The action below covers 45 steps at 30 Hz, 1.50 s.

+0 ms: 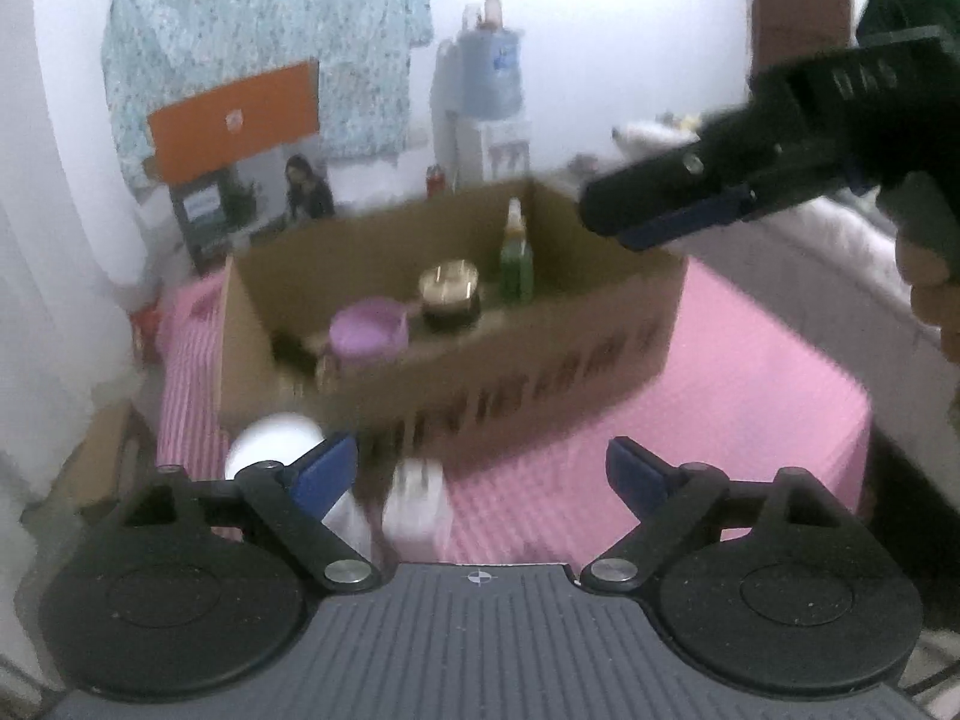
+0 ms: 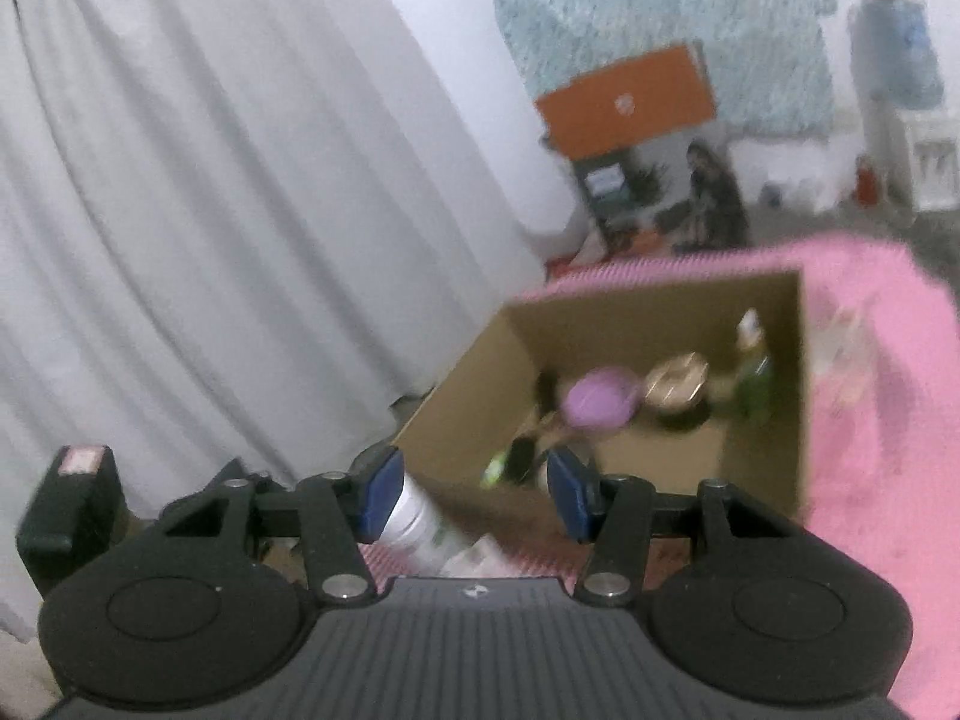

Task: Organize rigid objects
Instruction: 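Grasp the white plug charger with the right gripper, then carry the white plug charger into the box and open the right gripper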

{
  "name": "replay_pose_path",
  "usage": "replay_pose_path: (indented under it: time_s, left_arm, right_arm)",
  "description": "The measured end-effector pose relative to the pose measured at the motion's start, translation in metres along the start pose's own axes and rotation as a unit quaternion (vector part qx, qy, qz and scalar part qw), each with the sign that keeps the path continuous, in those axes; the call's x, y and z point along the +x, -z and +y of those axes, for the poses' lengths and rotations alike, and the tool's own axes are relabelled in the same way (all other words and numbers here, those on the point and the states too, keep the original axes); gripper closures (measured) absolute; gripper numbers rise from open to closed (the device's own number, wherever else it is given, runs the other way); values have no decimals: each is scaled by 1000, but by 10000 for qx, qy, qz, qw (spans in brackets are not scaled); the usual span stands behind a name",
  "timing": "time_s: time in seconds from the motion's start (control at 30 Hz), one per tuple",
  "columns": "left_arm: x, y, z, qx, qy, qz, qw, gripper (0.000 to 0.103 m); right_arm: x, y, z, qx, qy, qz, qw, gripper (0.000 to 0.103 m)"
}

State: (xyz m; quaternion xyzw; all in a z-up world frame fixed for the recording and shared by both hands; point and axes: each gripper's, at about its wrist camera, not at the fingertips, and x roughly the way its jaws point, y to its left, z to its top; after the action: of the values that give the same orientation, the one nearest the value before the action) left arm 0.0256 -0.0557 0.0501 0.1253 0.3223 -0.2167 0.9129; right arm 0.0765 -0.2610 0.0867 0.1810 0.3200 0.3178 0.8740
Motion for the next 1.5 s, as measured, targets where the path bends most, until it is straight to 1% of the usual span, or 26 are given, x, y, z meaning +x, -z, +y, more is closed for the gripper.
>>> replay_pose_path:
  time_s: [0.1, 0.17, 0.2, 0.23, 0.27, 0.37, 0.47, 0.53, 0.63, 0.7, 0.8, 0.9, 1.03, 1.07, 1.13, 1.23, 1.3, 1.4, 1.43, 1.47, 1.5]
  left_arm:
    - [14, 20, 7, -220, -56, 264, 9994, 24]
    - [26, 30, 11, -384, -105, 396, 9984, 27]
    - [32, 33, 12, -389, -147, 442, 9982, 29]
    - [37, 36, 13, -374, -191, 478, 9980, 34]
    - [41, 39, 14, -353, -232, 514, 9978, 37]
    - [52, 42, 17, -330, -330, 512, 9976, 43]
    - [55, 46, 22, -377, -395, 459, 9975, 48]
    - [59, 46, 26, -412, -422, 444, 9973, 52]
    - [65, 49, 29, -532, -377, 438, 9969, 54]
    - [65, 49, 30, -591, -321, 408, 9969, 54]
    - [65, 50, 28, -599, -262, 383, 9971, 54]
    - [61, 51, 24, -540, -52, 362, 9979, 54]
    - [56, 53, 17, -447, 336, 344, 9978, 53]
    - [56, 53, 15, -419, 335, 336, 9980, 53]
    - [55, 53, 13, -371, 203, 303, 9986, 50]
    - [60, 50, 14, -339, 76, 334, 9988, 49]
    - [66, 48, 14, -324, 24, 391, 9987, 49]
    - [73, 44, 10, -204, -126, 365, 9990, 50]
    - [74, 43, 8, -161, -196, 357, 9990, 53]
    - [78, 42, 8, -143, -253, 386, 9988, 53]
    - [80, 42, 8, -132, -296, 420, 9986, 58]
  right_arm:
    - [26, 16, 0, 236, -97, 319, 9992, 48]
    - [47, 24, -5, 474, -128, 580, 9971, 48]
    - [58, 26, -8, 580, -137, 694, 9958, 50]
    - [65, 34, -9, 679, -136, 789, 9945, 52]
    - [75, 36, -12, 773, -127, 887, 9930, 54]
    - [95, 43, -17, 951, -117, 1030, 9900, 57]
    - [112, 46, -20, 1001, -112, 1123, 9886, 59]
    - [122, 46, -21, 986, -34, 1156, 9884, 61]
    - [135, 47, -24, 976, 13, 1231, 9876, 65]
    - [143, 49, -26, 1009, -3, 1310, 9862, 70]
    - [143, 52, -25, 979, 20, 1348, 9860, 70]
    - [138, 52, -26, 931, 104, 1366, 9862, 70]
    - [129, 55, -30, 982, 180, 1451, 9844, 70]
    - [127, 57, -31, 1010, 176, 1486, 9836, 71]
    - [124, 58, -32, 1062, 204, 1506, 9827, 71]
    - [121, 59, -35, 1196, 213, 1484, 9814, 69]
    - [125, 58, -39, 1302, 186, 1467, 9804, 69]
    - [133, 58, -42, 1413, 190, 1523, 9780, 68]
    - [136, 59, -43, 1456, 174, 1534, 9772, 68]
    - [138, 60, -44, 1495, 152, 1532, 9767, 66]
    - [139, 60, -45, 1517, 139, 1527, 9765, 66]
